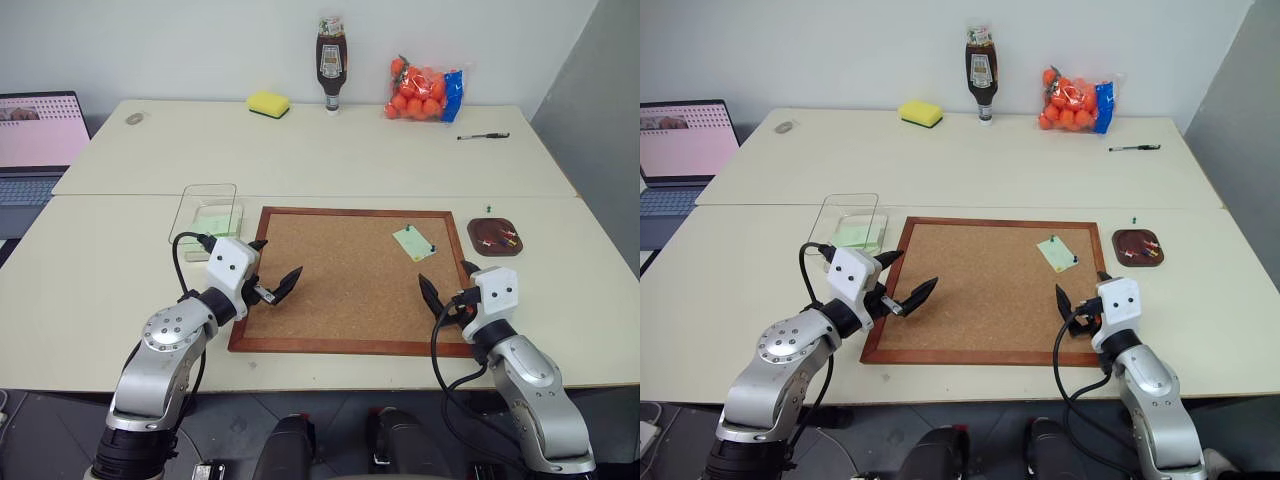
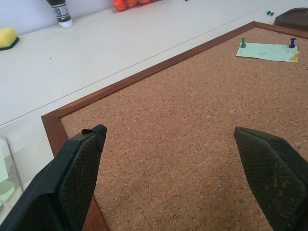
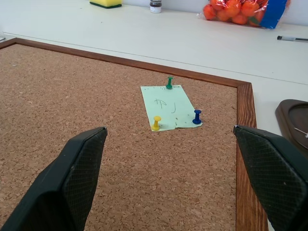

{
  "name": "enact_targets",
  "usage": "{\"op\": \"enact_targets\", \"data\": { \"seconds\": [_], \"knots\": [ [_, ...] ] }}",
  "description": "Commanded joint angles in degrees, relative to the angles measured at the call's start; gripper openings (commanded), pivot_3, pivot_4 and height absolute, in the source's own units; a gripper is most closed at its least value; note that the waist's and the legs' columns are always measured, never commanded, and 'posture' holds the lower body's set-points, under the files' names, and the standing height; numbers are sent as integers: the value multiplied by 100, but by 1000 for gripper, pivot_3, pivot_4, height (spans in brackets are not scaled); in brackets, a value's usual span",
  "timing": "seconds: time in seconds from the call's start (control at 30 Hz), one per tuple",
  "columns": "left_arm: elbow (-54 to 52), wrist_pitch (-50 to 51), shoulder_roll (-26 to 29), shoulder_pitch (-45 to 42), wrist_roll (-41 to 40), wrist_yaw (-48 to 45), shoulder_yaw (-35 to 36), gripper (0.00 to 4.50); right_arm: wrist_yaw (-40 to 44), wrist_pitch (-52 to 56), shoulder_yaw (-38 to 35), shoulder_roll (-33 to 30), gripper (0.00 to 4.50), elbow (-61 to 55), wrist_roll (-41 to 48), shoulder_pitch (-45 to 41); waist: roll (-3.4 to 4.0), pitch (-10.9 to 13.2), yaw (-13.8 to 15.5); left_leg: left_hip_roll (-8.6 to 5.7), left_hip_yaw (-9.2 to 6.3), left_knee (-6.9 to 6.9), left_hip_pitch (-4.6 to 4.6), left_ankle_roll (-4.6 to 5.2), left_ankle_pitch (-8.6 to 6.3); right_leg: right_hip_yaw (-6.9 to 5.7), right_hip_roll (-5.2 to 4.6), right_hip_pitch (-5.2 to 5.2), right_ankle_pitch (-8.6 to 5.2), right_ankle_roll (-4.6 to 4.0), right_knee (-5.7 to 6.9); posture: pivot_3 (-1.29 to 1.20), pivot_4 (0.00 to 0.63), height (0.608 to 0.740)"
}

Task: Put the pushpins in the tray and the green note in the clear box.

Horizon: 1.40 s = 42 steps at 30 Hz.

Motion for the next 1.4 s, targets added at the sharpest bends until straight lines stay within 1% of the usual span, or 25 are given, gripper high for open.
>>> {"op": "enact_targets", "data": {
  "seconds": [0.03, 0.23, 0.43, 0.63, 0.83, 0.9, 0.93, 1.0, 1.07, 1.1, 1.17, 1.2, 1.23, 1.3, 1.33, 1.37, 1.4],
  "knots": [
    [-154, -179, -22, -90, -25, -70, -4, 4500, 1, -59, -44, -4, 4464, -124, 28, 5, 0, 0, 0, 0, 0, 0, 0, 0, 0, 0, 0, 0, 0, 0, 0, 0, 150, 740],
    [-181, 12, 55, -128, 5, -131, -18, 4500, 7, -49, -44, -1, 4464, -130, 44, 11, 0, 0, -1, 1, 1, -1, 3, 0, 0, 2, 1, 0, 0, 0, 1, 0, 150, 740],
    [-42, 122, 135, -400, -229, -436, 25, 4500, 34, -33, -45, 24, 4464, -134, 109, -3, 0, 0, -1, 0, 2, 0, 3, 0, 0, 3, 1, 0, 0, 0, 1, 0, 150, 740],
    [156, -31, 162, -780, -166, -632, -89, 4500, 167, 35, 2, -33, 4464, -196, 161, -63, 0, 0, -1, 0, 4, 0, 3, 0, 0, 5, 2, 0, 2, 4, 1, 0, 150, 740],
    [290, 35, 160, -1032, -192, -917, -338, 4500, 259, 134, -34, -83, 4464, -223, 202, -192, 0, 0, -3, -1, 7, 1, 4, 0, 0, 9, 3, 0, 5, 8, 1, 0, 150, 740],
    [421, 16, 138, -1178, -197, -1151, -560, 4116, 304, 283, -126, -150, 4500, -258, 293, -357, 0, 0, -4, -1, 8, 0, 4, 0, 0, 11, 4, 0, 5, 9, 0, 0, 150, 740],
    [478, -5, 127, -1241, -183, -1237, -653, 4038, 321, 340, -167, -177, 4500, -271, 337, -426, 0, 0, -5, -1, 8, 0, 4, 0, 0, 11, 4, 0, 5, 9, 0, 0, 150, 740],
    [601, -4, 68, -1406, -186, -1376, -808, 3646, 377, 486, -240, -248, 4500, -318, 456, -543, 0, 0, -2, -2, 8, 2, 3, 0, 0, 12, 6, -1, 6, 10, 3, 0, 150, 740],
    [713, -43, 11, -1546, -218, -1543, -946, 3368, 427, 637, -284, -318, 4500, -361, 565, -617, 0, 0, -1, -3, 7, 4, 3, 0, 0, 12, 6, 0, 8, 13, 3, 0, 150, 740],
    [813, -140, -43, -1622, -155, -1575, -1038, 3114, 456, 703, -297, -347, 4500, -374, 610, -649, 0, 0, -2, -4, 7, 4, 3, 0, 0, 12, 7, 0, 8, 13, 3, 0, 150, 740],
    [1057, -269, -152, -1751, -59, -1653, -1194, 2797, 506, 871, -274, -429, 4500, -410, 684, -706, 0, 0, 1, -4, 8, 2, 1, 1, 0, 12, 7, 0, 8, 14, 1, 0, 150, 740],
    [1172, -335, -183, -1796, -9, -1690, -1259, 2500, 515, 944, -274, -452, 4500, -424, 719, -735, 0, 0, 1, -4, 9, 2, 2, 1, 0, 13, 7, 0, 8, 14, 1, 0, 150, 740],
    [1246, -378, -201, -1819, 22, -1722, -1289, 2365, 514, 995, -276, -466, 4500, -434, 744, -753, 0, 0, 0, -5, 9, 2, 2, 1, 0, 15, 8, 0, 8, 14, 1, 0, 150, 740],
    [1431, -528, -238, -1863, 107, -1780, -1372, 1928, 542, 1126, -282, -505, 4500, -463, 810, -801, 0, 0, -12, -4, 12, 2, 1, 1, 0, 19, 8, -2, 9, 14, 1, 0, 150, 740],
    [1542, -610, -271, -1891, 153, -1797, -1415, 1802, 563, 1206, -280, -536, 4500, -471, 846, -835, 0, 0, -13, -3, 14, 0, 2, 1, 0, 22, 8, -3, 9, 15, 2, 0, 150, 740],
    [1661, -686, -315, -1923, 204, -1802, -1454, 1515, 562, 1294, -280, -564, 4500, -477, 866, -880, 0, 0, -13, -2, 13, 0, 2, 1, 0, 21, 9, -4, 9, 15, 2, 0, 150, 740],
    [1740, -737, -345, -1943, 236, -1803, -1475, 1360, 556, 1352, -281, -581, 4500, -480, 878, -910, 0, 0, -10, -2, 13, 1, 2, 1, 0, 21, 9, -4, 9, 15, 2, 0, 150, 740]
  ]
}}
